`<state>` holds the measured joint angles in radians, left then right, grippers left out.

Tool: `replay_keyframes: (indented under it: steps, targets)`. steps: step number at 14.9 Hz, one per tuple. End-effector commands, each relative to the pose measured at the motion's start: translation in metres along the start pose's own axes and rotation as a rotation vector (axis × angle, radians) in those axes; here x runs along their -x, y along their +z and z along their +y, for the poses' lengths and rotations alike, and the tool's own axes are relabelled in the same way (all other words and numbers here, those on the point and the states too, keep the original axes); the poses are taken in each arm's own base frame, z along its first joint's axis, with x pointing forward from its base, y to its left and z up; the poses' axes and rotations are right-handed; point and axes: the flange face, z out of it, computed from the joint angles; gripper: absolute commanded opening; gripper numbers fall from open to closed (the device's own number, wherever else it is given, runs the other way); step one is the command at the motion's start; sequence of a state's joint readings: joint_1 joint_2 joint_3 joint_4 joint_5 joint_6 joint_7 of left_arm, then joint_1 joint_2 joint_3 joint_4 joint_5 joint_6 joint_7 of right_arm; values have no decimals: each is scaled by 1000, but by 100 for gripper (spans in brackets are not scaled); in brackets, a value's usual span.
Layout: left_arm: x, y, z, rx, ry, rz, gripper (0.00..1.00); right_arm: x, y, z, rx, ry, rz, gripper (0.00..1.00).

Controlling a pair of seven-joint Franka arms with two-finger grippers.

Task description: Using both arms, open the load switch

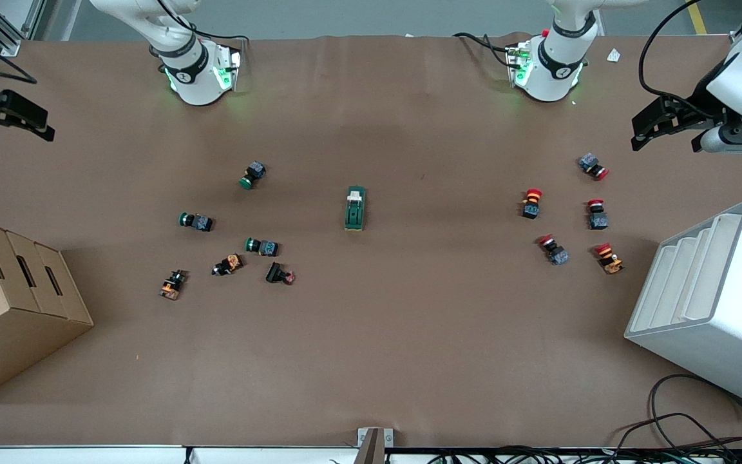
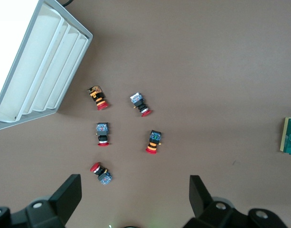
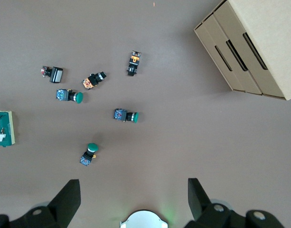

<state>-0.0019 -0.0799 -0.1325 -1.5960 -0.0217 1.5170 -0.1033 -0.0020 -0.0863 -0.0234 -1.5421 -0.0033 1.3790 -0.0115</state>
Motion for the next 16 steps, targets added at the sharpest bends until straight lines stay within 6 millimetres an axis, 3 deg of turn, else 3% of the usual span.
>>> replay_keyframes:
  steps: [1,16]
  targets:
    - [14,-2,-2,-19,-11,24,100,10,1,-1,-12,-11,16,100]
    - [0,-4,-1,-14,11,25,100,8,-1,-4,-13,-39,28,100]
